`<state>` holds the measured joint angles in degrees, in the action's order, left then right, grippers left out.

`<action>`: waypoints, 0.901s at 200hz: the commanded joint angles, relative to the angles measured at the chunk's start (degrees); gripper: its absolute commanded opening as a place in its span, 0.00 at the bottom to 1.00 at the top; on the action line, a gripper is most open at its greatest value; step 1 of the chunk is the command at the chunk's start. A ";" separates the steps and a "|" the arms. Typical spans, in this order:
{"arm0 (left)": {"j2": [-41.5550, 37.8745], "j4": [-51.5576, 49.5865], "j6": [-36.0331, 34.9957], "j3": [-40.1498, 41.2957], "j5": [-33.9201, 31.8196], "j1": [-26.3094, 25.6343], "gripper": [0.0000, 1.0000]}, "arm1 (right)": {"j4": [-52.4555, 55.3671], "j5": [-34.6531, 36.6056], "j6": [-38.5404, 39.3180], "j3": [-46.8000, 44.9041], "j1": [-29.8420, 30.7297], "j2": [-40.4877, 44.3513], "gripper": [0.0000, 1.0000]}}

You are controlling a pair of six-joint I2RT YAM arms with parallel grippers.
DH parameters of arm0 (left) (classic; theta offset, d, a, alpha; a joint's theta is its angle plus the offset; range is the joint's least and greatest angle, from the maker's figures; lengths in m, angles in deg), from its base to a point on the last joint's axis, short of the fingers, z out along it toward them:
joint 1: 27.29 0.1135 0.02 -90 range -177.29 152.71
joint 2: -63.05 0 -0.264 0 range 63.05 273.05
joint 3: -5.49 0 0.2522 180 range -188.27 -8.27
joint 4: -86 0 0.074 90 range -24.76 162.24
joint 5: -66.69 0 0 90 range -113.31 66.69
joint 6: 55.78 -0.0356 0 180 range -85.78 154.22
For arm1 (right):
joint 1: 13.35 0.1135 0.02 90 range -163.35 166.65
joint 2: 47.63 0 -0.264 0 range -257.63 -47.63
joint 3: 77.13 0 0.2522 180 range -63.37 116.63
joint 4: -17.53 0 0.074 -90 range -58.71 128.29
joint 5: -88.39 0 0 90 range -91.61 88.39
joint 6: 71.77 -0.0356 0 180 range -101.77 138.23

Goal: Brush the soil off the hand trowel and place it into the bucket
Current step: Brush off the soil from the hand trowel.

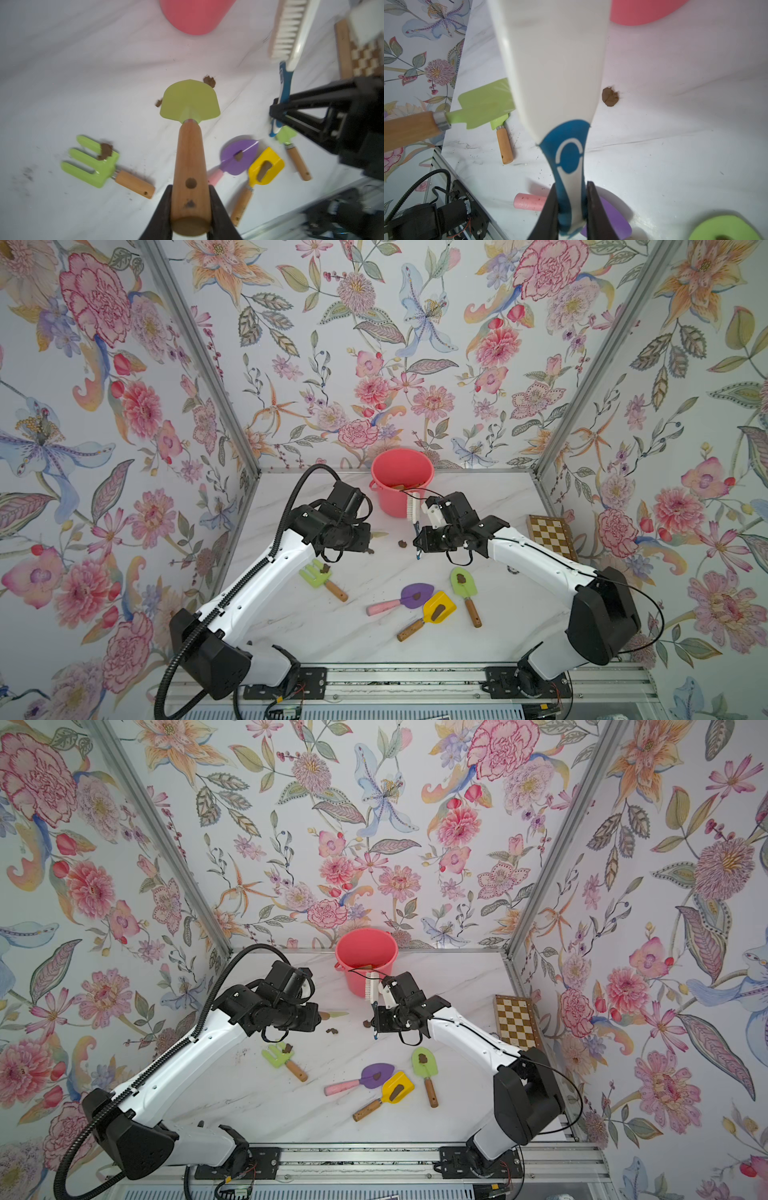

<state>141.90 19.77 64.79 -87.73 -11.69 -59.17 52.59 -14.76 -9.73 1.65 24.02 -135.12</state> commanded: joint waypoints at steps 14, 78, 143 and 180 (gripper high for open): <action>-6.93 18.95 35.00 14.09 21.65 6.74 0.00 | -10.63 11.76 -4.87 -5.57 5.33 1.00 0.00; -15.21 36.50 63.08 27.12 24.25 10.62 0.00 | -18.99 12.73 -7.56 -13.27 9.13 4.51 0.00; -17.94 39.12 70.25 29.47 21.58 10.61 0.00 | -20.02 13.93 -4.22 -10.58 12.19 0.81 0.00; -18.13 41.01 70.95 28.77 21.93 10.51 0.00 | -19.75 13.98 -1.03 -7.22 13.26 -3.81 0.00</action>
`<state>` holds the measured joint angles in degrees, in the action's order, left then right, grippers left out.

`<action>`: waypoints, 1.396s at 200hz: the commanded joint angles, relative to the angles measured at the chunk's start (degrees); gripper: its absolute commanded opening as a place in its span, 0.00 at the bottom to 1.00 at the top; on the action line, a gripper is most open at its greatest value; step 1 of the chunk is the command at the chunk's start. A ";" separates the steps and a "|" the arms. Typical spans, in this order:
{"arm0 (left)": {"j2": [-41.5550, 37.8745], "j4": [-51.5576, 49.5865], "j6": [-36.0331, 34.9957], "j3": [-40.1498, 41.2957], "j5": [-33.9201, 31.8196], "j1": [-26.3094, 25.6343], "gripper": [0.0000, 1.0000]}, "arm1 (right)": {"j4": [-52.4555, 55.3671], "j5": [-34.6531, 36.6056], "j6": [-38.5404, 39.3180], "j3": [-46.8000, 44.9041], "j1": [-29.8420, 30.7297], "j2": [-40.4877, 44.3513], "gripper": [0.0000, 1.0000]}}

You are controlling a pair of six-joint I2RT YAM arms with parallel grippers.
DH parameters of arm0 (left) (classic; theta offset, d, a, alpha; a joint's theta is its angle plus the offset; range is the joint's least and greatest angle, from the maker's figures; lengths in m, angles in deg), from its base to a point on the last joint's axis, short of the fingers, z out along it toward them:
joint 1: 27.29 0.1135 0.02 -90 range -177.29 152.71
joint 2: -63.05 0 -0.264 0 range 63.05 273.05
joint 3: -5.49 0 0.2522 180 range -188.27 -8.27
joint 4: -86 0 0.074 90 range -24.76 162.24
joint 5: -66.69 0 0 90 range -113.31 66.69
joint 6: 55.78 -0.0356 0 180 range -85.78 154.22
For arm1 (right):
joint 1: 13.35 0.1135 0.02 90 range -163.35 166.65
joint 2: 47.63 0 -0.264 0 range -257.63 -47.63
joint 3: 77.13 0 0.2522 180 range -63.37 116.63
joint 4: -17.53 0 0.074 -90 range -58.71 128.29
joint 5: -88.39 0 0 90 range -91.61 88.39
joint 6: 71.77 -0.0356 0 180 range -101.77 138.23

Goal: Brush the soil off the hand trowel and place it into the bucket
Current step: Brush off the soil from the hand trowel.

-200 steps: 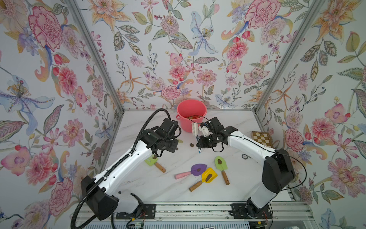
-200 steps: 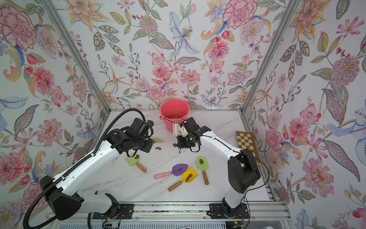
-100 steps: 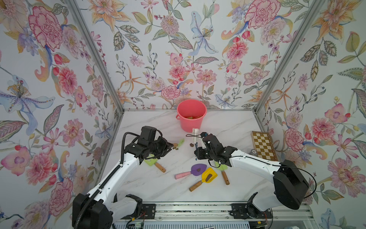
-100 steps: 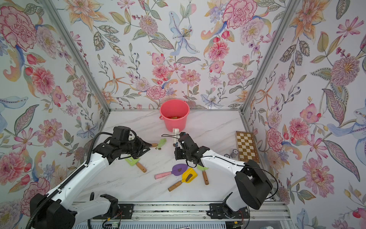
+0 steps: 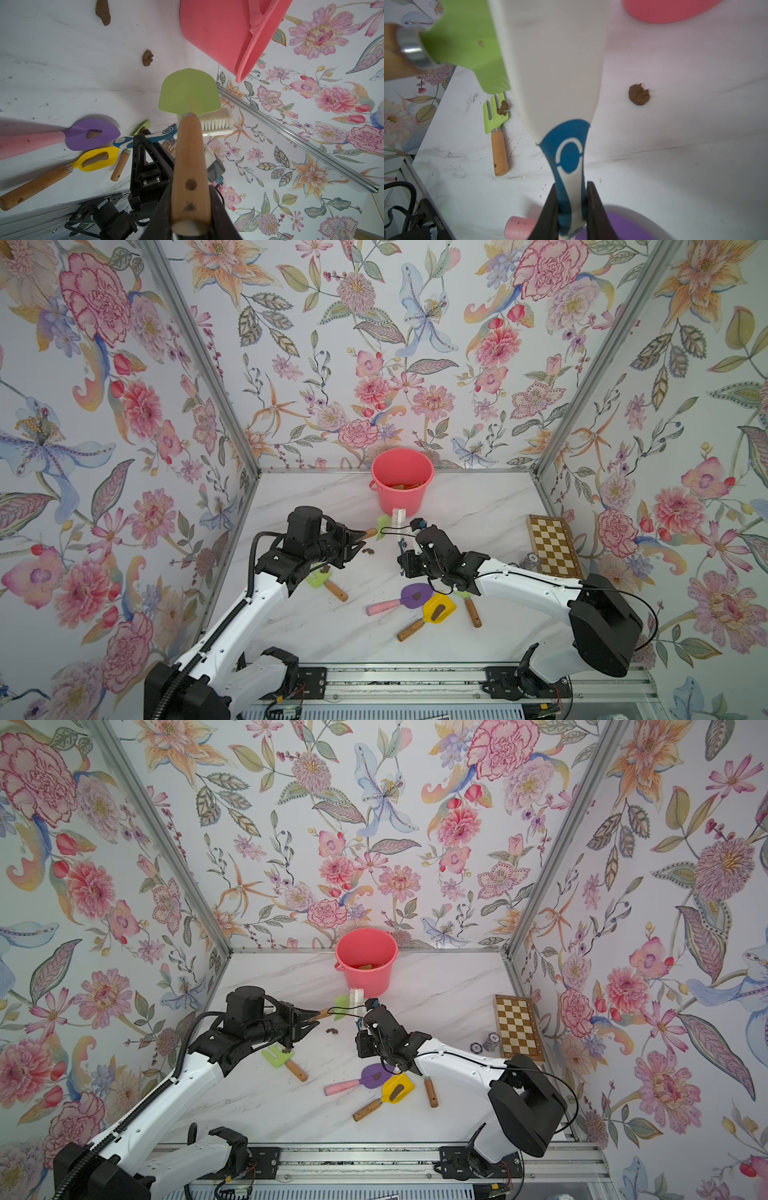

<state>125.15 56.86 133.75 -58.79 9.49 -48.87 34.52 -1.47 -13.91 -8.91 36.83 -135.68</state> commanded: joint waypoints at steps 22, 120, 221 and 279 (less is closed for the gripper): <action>-1.62 4.14 2.03 -0.37 1.41 -0.01 0.00 | -1.95 -1.83 2.86 5.86 -0.83 -6.81 0.00; -0.25 11.89 2.89 1.79 4.34 -0.11 0.00 | 0.55 -6.07 2.86 2.85 -9.76 -0.34 0.00; 0.87 11.09 0.80 -3.53 7.58 -0.26 0.00 | -4.35 -10.92 2.58 6.25 -8.25 -11.65 0.00; -1.37 15.38 1.41 -3.17 5.88 -0.30 0.00 | -5.23 -13.81 3.36 4.81 -14.80 -13.64 0.00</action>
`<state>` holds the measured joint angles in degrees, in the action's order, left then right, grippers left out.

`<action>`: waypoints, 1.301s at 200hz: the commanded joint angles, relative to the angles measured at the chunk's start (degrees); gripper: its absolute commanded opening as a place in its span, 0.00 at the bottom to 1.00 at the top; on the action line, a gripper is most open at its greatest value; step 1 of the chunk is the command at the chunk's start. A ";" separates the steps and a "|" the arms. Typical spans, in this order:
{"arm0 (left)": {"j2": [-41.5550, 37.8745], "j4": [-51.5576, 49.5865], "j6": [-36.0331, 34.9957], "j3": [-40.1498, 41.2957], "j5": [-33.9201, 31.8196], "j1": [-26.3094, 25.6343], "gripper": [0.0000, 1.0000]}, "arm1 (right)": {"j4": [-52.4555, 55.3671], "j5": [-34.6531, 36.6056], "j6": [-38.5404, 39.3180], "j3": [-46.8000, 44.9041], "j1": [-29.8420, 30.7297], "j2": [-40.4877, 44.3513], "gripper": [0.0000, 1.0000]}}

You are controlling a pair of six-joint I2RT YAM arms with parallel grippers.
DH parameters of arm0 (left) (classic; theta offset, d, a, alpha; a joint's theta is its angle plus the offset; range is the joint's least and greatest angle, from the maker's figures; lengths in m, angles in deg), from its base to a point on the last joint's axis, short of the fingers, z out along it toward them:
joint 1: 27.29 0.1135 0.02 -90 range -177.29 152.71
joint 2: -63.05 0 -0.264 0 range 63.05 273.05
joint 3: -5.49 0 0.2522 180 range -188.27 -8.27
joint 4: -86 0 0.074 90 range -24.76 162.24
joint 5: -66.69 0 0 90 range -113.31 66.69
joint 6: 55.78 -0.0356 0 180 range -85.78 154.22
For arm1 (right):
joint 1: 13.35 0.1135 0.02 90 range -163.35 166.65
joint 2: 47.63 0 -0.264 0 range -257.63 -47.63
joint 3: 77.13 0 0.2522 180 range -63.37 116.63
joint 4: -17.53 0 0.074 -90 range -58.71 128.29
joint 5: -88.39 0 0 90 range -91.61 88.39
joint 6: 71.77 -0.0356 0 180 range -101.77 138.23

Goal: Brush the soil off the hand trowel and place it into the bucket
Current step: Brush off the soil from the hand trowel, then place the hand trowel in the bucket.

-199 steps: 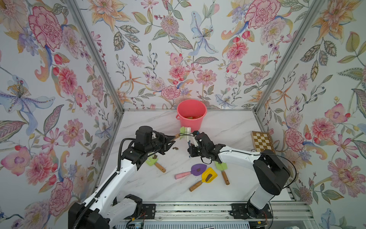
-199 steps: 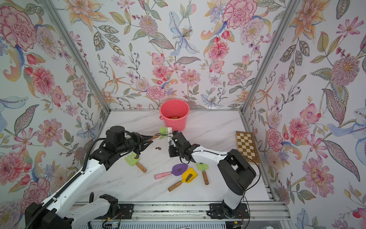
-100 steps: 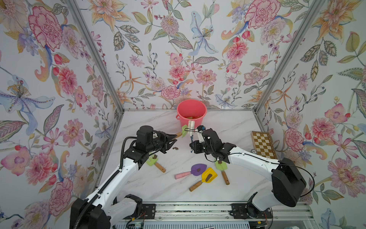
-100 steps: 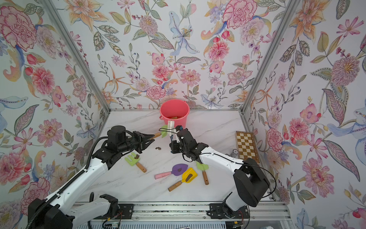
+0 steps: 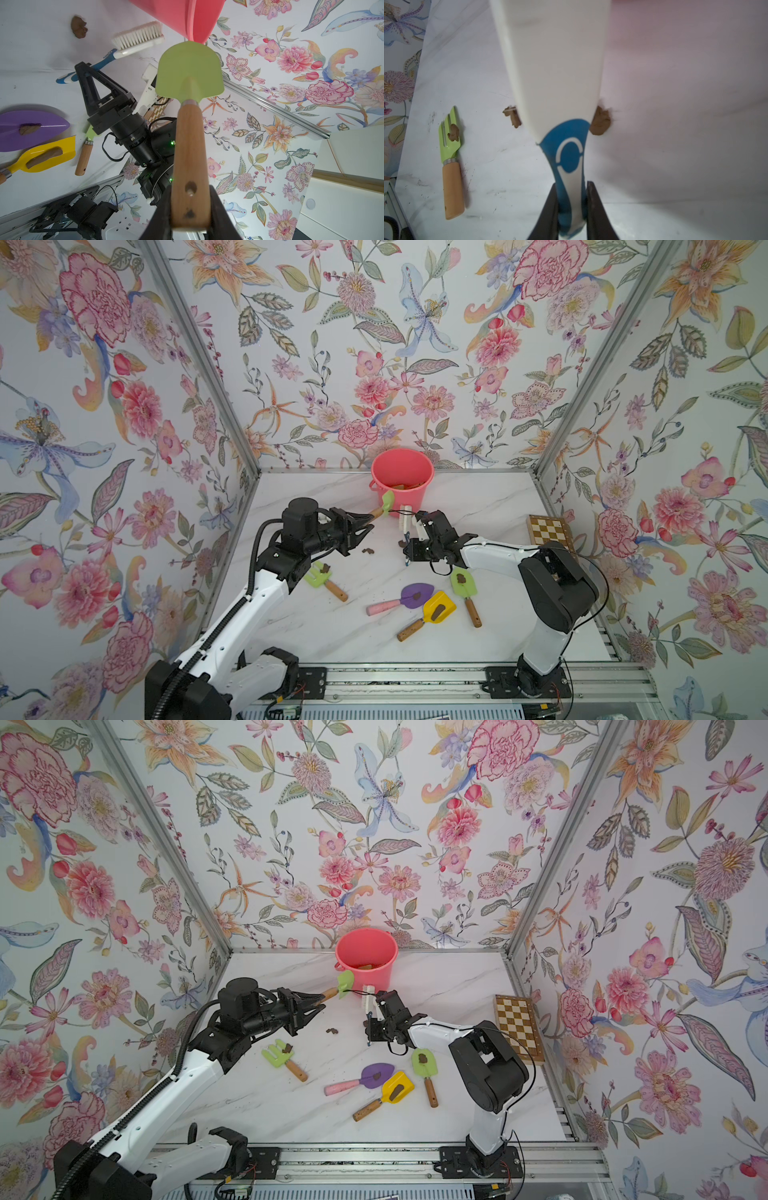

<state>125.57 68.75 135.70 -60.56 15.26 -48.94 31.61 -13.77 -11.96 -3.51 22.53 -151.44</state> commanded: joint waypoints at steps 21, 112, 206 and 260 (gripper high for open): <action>-0.97 0.22 -3.91 -3.17 -0.16 -0.19 0.00 | -0.71 0.80 0.87 -1.30 -0.75 6.32 0.00; 19.50 -35.36 -49.99 -40.46 -10.07 -0.23 0.00 | 9.59 7.42 -3.31 -0.34 -9.52 30.15 0.00; 42.94 -51.54 -70.62 -69.88 -24.88 -2.19 0.00 | 21.19 14.01 -6.53 -7.65 -12.15 45.22 0.01; 55.11 -56.88 -76.83 -79.74 -28.49 -2.20 0.00 | 24.05 17.89 -11.10 -13.80 -11.19 54.45 0.01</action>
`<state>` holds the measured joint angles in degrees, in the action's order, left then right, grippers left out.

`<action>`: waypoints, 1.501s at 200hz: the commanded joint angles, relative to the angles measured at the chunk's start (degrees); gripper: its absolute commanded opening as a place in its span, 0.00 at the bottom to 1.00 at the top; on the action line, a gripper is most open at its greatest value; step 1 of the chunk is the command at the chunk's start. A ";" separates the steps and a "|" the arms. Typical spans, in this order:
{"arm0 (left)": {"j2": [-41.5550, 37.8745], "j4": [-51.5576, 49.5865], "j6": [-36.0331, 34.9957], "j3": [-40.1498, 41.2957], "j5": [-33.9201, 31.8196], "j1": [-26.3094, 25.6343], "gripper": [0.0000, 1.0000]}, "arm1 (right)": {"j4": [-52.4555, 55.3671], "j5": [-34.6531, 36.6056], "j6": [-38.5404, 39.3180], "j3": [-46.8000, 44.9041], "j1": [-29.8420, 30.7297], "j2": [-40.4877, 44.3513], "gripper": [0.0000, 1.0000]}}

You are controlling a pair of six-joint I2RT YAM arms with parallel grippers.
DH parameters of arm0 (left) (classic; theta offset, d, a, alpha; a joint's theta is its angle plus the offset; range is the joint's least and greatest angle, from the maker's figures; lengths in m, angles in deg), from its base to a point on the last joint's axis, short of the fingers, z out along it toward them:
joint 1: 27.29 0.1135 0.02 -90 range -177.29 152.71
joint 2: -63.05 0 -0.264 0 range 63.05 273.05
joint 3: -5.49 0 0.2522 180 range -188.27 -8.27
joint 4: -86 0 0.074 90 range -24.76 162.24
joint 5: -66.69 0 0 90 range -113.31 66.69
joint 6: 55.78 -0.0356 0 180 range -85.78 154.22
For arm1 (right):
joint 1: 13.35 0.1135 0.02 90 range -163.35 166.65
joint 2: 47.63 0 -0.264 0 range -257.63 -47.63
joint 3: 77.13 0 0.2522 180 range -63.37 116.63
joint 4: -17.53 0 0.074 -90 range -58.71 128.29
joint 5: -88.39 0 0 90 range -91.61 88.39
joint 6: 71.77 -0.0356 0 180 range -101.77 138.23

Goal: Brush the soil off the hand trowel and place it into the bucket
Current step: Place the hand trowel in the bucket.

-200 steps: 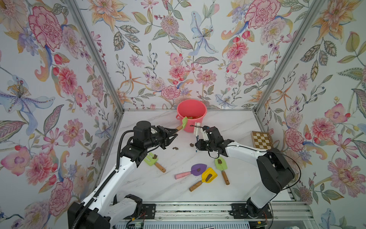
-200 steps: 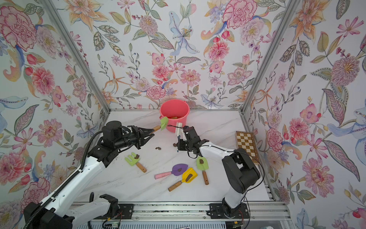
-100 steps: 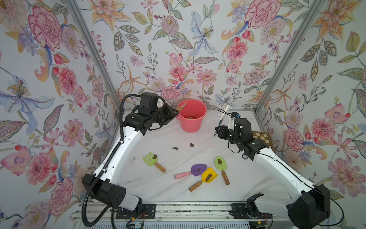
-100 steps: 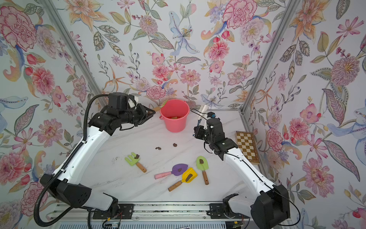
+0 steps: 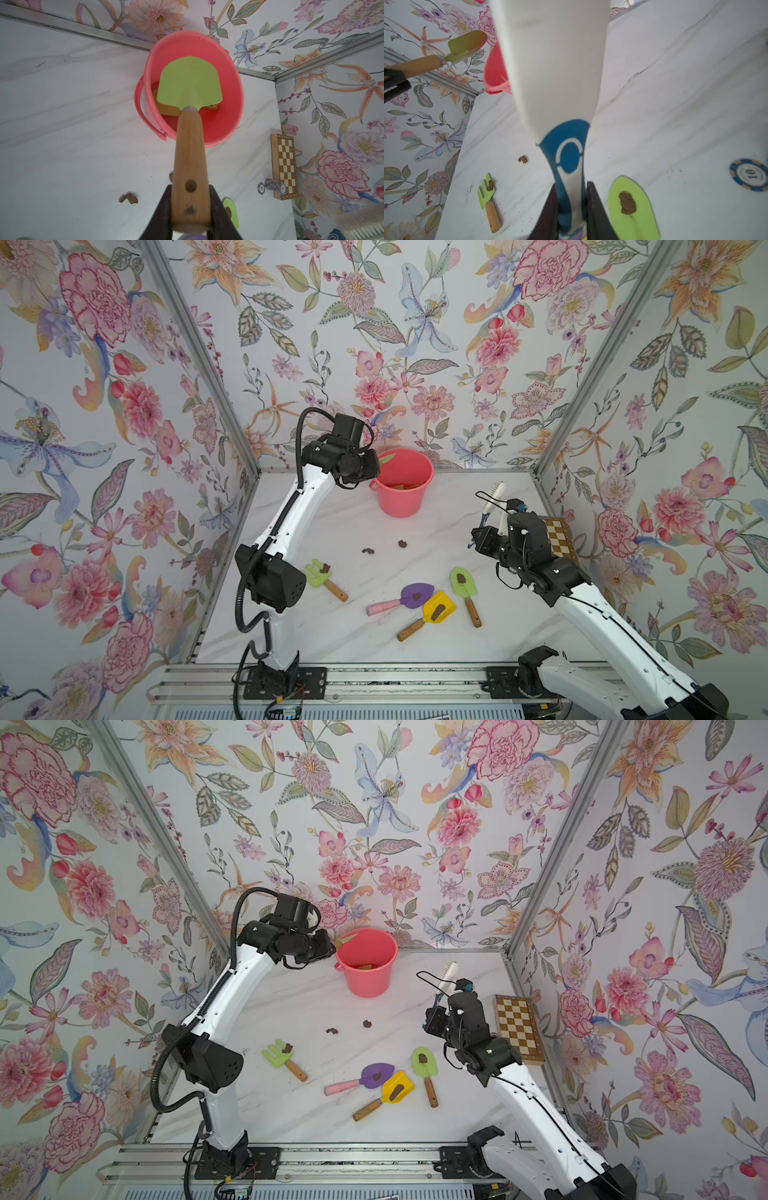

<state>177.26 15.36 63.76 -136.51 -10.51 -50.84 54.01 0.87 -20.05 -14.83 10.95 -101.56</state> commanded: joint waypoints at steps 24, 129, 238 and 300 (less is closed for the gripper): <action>8.01 -4.79 -6.16 -8.69 -3.72 -0.74 0.00 | 3.42 3.90 -4.97 -5.09 0.55 8.30 0.01; 17.91 -8.18 -10.34 -14.29 -6.42 -3.26 0.05 | 4.14 -1.31 0.49 4.18 -1.19 -3.59 0.02; 16.35 -2.60 -9.50 -15.81 -7.34 -3.43 0.33 | -3.56 -5.89 3.13 8.11 -1.62 -11.51 0.02; 8.80 -0.46 -11.26 -15.30 -11.70 -5.55 0.51 | -3.55 -5.23 2.17 5.27 -1.66 -8.35 0.02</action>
<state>193.44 13.17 54.32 -150.57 -18.64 -54.62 52.02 -4.42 -18.02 -8.52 9.70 -111.79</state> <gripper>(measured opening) 0.508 0.182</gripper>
